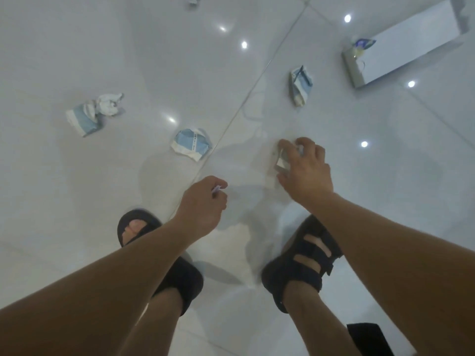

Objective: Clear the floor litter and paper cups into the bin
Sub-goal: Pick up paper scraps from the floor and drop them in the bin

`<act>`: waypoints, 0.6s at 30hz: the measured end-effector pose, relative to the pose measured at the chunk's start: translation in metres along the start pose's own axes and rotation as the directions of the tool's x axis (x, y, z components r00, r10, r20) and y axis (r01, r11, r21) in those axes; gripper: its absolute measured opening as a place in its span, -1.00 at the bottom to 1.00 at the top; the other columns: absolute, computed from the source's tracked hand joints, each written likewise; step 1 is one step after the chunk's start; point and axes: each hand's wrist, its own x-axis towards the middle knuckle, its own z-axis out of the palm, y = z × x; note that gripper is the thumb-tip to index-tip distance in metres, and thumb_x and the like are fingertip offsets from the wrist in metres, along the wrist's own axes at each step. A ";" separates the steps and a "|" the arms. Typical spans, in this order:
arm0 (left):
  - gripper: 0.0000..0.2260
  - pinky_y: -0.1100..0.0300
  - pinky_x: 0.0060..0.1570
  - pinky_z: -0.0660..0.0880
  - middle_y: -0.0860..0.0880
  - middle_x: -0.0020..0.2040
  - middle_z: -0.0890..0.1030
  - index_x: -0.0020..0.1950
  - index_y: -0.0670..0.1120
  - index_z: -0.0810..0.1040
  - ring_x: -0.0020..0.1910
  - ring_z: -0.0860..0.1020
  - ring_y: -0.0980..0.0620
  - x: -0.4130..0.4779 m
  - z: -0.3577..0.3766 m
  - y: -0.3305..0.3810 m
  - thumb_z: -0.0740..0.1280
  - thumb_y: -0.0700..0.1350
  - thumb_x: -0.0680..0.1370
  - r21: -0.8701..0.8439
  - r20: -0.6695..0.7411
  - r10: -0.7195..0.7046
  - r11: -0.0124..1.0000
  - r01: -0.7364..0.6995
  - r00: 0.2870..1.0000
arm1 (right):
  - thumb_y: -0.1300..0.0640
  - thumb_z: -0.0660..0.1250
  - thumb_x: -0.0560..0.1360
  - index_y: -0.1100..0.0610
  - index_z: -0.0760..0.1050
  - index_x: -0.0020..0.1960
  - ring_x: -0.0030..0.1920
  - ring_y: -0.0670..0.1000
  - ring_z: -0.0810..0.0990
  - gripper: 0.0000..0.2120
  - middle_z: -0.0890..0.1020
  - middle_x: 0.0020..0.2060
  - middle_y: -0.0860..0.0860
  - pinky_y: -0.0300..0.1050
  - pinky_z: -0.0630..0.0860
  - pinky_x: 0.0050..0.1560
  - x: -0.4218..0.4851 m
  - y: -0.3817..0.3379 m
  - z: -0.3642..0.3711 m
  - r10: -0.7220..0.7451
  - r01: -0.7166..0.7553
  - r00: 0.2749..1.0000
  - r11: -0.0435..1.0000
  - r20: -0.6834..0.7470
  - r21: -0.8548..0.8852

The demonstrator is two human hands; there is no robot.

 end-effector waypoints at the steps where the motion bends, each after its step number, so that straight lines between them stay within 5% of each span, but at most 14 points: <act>1: -0.84 -0.01 0.00 0.59 -0.09 0.00 0.61 0.12 -0.02 0.52 -0.05 0.61 -0.07 0.001 -0.002 -0.003 0.21 -0.18 0.59 0.010 0.000 -0.003 1.000 0.003 1.000 | 0.05 0.39 0.48 -0.02 0.31 0.43 0.29 0.20 0.24 -0.45 0.27 0.35 0.11 0.14 0.49 0.14 0.004 0.000 0.003 -0.011 0.011 1.000 0.999 -0.002 0.036; 4: -0.86 -0.06 0.10 0.55 -0.12 0.08 0.60 0.07 0.02 0.51 0.03 0.59 -0.10 -0.003 -0.010 -0.005 0.20 -0.17 0.60 0.069 -0.001 0.013 0.998 -0.013 1.000 | 0.10 0.41 0.48 0.05 0.42 0.33 0.16 0.17 0.30 -0.56 0.33 0.20 0.11 -0.01 0.45 0.04 0.002 -0.009 0.006 -0.029 0.027 0.999 0.990 0.017 0.135; 8: -0.84 0.20 -0.02 0.48 -0.07 0.08 0.61 0.11 0.00 0.52 0.00 0.56 0.00 -0.034 -0.027 0.008 0.20 -0.17 0.61 0.177 -0.034 0.107 0.979 -0.099 0.994 | 0.14 0.40 0.45 0.03 0.42 0.33 0.16 0.13 0.30 -0.54 0.33 0.22 0.08 0.03 0.44 0.05 -0.030 -0.040 -0.020 -0.114 0.110 0.993 0.969 0.008 0.221; 18: -0.75 0.23 0.18 0.43 -0.07 0.20 0.58 0.27 -0.06 0.50 0.16 0.53 0.01 -0.200 -0.132 0.098 0.18 -0.13 0.62 0.258 -0.155 0.229 0.948 -0.184 0.961 | 0.08 0.37 0.49 -0.02 0.39 0.37 0.23 0.06 0.37 -0.54 0.36 0.30 0.02 -0.13 0.41 0.11 -0.152 -0.149 -0.213 -0.354 0.354 0.935 0.917 -0.031 0.187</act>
